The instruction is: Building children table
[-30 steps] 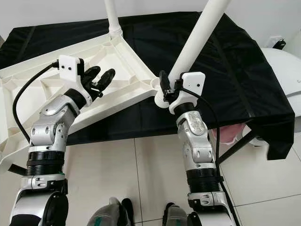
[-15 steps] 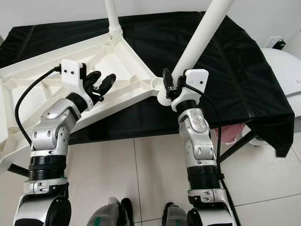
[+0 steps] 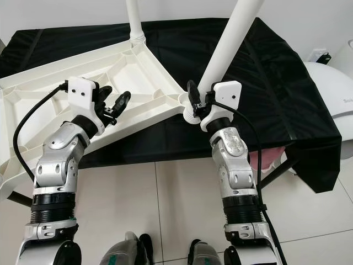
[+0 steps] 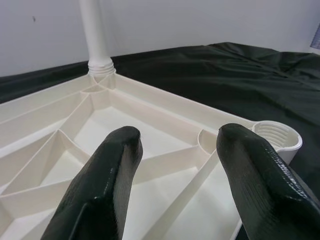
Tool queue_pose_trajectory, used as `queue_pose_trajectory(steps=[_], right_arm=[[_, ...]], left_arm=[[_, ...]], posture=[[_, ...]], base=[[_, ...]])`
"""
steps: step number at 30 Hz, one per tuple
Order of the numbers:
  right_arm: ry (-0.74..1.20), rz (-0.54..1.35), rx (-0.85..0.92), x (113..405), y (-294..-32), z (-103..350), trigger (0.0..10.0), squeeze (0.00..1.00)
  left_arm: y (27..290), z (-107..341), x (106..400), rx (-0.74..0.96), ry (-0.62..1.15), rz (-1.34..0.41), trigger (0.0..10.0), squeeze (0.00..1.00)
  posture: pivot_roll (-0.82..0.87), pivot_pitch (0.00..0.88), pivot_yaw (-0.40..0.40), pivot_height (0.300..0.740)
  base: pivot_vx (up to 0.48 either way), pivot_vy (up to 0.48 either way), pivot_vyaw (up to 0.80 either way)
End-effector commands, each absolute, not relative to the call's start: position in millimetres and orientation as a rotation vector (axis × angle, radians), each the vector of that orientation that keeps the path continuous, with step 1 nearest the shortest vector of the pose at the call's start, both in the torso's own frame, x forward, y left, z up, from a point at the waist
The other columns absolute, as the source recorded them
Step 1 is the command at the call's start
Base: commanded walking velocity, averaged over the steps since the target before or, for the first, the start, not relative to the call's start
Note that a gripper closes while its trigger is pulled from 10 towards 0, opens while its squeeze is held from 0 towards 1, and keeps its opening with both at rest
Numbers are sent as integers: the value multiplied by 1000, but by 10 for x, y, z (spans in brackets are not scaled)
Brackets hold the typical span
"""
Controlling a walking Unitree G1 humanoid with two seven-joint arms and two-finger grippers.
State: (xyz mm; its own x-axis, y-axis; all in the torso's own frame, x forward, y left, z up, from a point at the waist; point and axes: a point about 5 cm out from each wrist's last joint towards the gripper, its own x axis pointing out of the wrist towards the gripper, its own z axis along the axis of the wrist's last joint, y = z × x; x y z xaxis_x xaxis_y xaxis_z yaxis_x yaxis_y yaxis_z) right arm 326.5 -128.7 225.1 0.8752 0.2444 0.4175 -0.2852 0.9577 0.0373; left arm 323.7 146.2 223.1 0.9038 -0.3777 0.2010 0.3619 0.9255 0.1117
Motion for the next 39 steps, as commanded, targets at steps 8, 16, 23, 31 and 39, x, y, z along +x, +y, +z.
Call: queue_pose_trajectory(steps=[8,16,23,31,39], right_arm=[[-454,259,89,3198,-1362,2239,10000,0],[-441,258,90,3147,-1347,2166,10000,0],[-459,271,87,3164,-1316,2214,10000,0],[-463,273,88,3165,-1305,2224,10000,0],[-452,271,87,3156,-1306,2185,10000,0]], left_arm=[[1742,2207,3152,58,-261,-64,10000,0],[1814,2135,3088,59,-249,-51,10000,0],[1805,2190,3097,65,-259,-67,10000,0],[1807,2195,3090,61,-259,-70,10000,0],[1800,2176,3079,54,-252,-74,10000,0]], posture=[[-62,107,-2,740],[-58,98,-9,740],[-53,95,-8,740],[-51,96,-7,740],[-52,100,-4,740]], base=[[0,0,0],[0,0,0],[0,0,0],[0,0,0],[0,0,0]])
